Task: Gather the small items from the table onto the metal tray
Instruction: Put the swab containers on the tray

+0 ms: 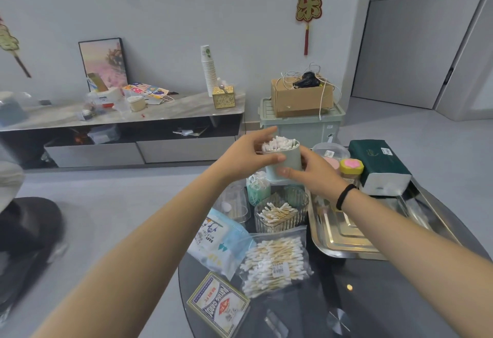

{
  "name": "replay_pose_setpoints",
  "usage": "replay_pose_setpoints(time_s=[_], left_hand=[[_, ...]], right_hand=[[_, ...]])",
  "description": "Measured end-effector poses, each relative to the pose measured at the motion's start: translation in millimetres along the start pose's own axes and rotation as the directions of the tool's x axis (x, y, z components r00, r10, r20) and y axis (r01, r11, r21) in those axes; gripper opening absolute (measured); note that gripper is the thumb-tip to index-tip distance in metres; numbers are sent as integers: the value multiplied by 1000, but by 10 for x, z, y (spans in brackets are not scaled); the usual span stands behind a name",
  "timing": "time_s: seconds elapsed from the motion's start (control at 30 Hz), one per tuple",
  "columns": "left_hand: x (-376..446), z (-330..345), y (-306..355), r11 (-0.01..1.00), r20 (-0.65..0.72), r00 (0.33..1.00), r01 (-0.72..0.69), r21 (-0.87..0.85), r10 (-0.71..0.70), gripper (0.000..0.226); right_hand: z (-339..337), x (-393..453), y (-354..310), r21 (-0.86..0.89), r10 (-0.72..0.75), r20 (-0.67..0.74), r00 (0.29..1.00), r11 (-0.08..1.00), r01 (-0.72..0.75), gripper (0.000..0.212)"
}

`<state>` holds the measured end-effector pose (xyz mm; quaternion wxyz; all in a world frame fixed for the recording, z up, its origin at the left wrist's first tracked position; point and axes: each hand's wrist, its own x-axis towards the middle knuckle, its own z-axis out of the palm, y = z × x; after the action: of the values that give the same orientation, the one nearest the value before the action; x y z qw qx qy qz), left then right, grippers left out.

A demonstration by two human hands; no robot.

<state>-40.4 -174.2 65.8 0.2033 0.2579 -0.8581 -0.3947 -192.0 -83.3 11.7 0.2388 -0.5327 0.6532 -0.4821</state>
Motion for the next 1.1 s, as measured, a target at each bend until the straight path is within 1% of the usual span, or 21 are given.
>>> replay_pose_setpoints(time_s=[0.03,0.1,0.17,0.23,0.3,0.4,0.43,0.5,0.63,0.8,0.87,0.97,1.1], left_hand=[[-35,32,6,1000,-2,1000,14,-8,-14,61],[-82,89,-57,998,-68,996,62,20,-61,48],[-103,136,-195,982,-140,981,152,109,-137,43],[-114,173,-387,947,-157,965,240,214,-210,40],[-110,189,-593,887,-169,943,329,325,-288,39],[-101,195,-830,764,-219,887,462,449,-408,44],[-102,202,-896,740,-224,875,482,470,-428,46],[-108,226,-1000,729,-207,874,482,486,-440,49],[-90,240,-1119,750,-202,866,498,436,-458,57],[-96,223,-1084,797,-209,854,520,307,-477,71],[-108,203,-1057,817,-238,852,518,253,-466,73],[-111,105,-948,841,-304,844,507,189,-441,74],[-117,-94,-620,879,-400,808,477,15,-432,77]], right_hand=[[-27,-54,10,4,8,-22,1000,1000,-8,52],[-61,-145,36,-8,34,-49,998,999,-34,52],[-74,-214,71,-52,57,-49,997,997,-60,55],[-63,-258,99,-95,66,-53,996,993,-71,57],[-34,-293,117,-101,70,-53,996,992,-76,57],[32,-308,156,-102,65,-51,997,992,-70,56],[57,-306,162,-105,62,-51,997,992,-68,55],[93,-301,170,-112,57,-52,997,992,-63,53],[121,-277,197,-112,61,-59,996,991,-67,53],[154,-276,213,-125,69,-74,995,989,-78,55],[152,-280,203,-91,85,-84,993,992,-93,51],[126,-299,176,-34,70,-82,994,997,-73,45],[81,-346,145,78,67,-48,997,995,-63,51]])
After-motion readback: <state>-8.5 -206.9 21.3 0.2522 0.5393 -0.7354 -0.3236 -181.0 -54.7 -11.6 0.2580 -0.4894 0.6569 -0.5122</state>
